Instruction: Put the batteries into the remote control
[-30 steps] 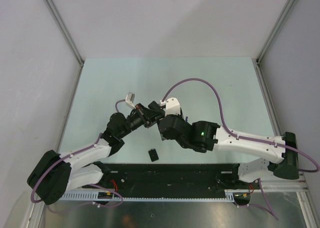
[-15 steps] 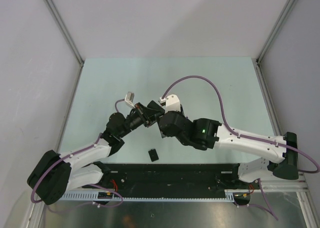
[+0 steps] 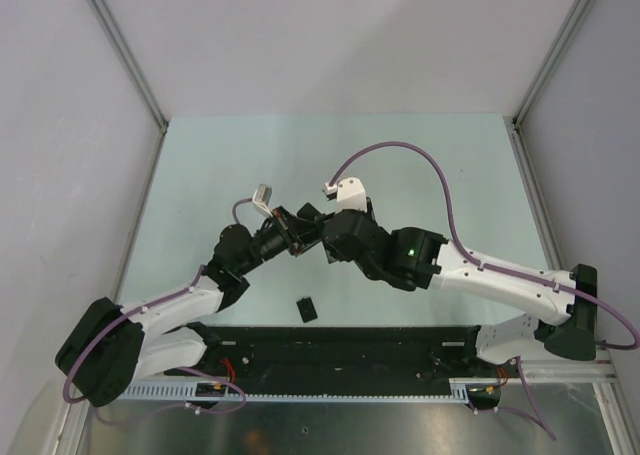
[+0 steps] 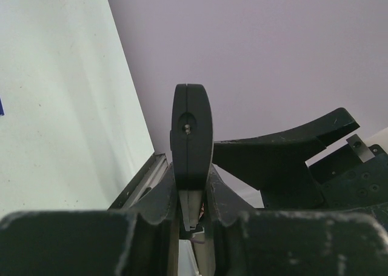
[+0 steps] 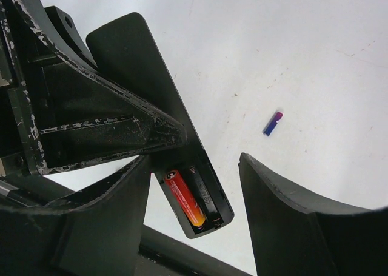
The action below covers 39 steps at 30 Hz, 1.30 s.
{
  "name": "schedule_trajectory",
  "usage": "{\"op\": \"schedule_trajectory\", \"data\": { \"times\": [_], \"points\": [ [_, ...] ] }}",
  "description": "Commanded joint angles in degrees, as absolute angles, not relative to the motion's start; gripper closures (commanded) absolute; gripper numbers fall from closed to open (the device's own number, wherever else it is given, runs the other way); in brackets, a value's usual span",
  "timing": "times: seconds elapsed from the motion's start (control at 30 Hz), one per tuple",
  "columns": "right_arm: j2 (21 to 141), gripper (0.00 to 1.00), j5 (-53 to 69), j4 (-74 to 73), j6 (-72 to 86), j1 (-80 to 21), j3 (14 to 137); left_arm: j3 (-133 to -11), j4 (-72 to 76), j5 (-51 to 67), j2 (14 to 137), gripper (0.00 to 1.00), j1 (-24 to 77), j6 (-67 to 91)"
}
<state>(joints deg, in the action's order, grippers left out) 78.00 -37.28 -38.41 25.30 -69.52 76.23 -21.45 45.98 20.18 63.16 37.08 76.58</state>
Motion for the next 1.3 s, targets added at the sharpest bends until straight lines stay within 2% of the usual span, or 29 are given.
{"op": "schedule_trajectory", "data": {
  "times": [0.0,0.7,0.8,1.03,1.27],
  "points": [
    [76.6,0.36,-41.2,-38.0,24.1,-68.5,78.3,-23.3,49.2,23.9,63.0,1.0,37.5,77.4],
    [70.3,0.34,-33.0,-37.0,28.4,-66.6,78.3,-23.3,49.2,23.4,64.5,1.0,37.4,77.2],
    [68.1,0.34,-25.9,-37.9,31.5,-61.4,77.1,-23.0,49.2,23.8,64.2,1.0,37.3,77.0],
    [64.2,0.33,-0.6,-34.1,36.9,-49.0,70.3,-23.6,49.3,26.9,63.9,1.0,36.3,76.1],
    [62.1,0.29,22.4,-29.3,42.7,-38.4,64.3,-26.7,49.2,35.7,65.9,1.0,35.3,74.9]
  ]
}}
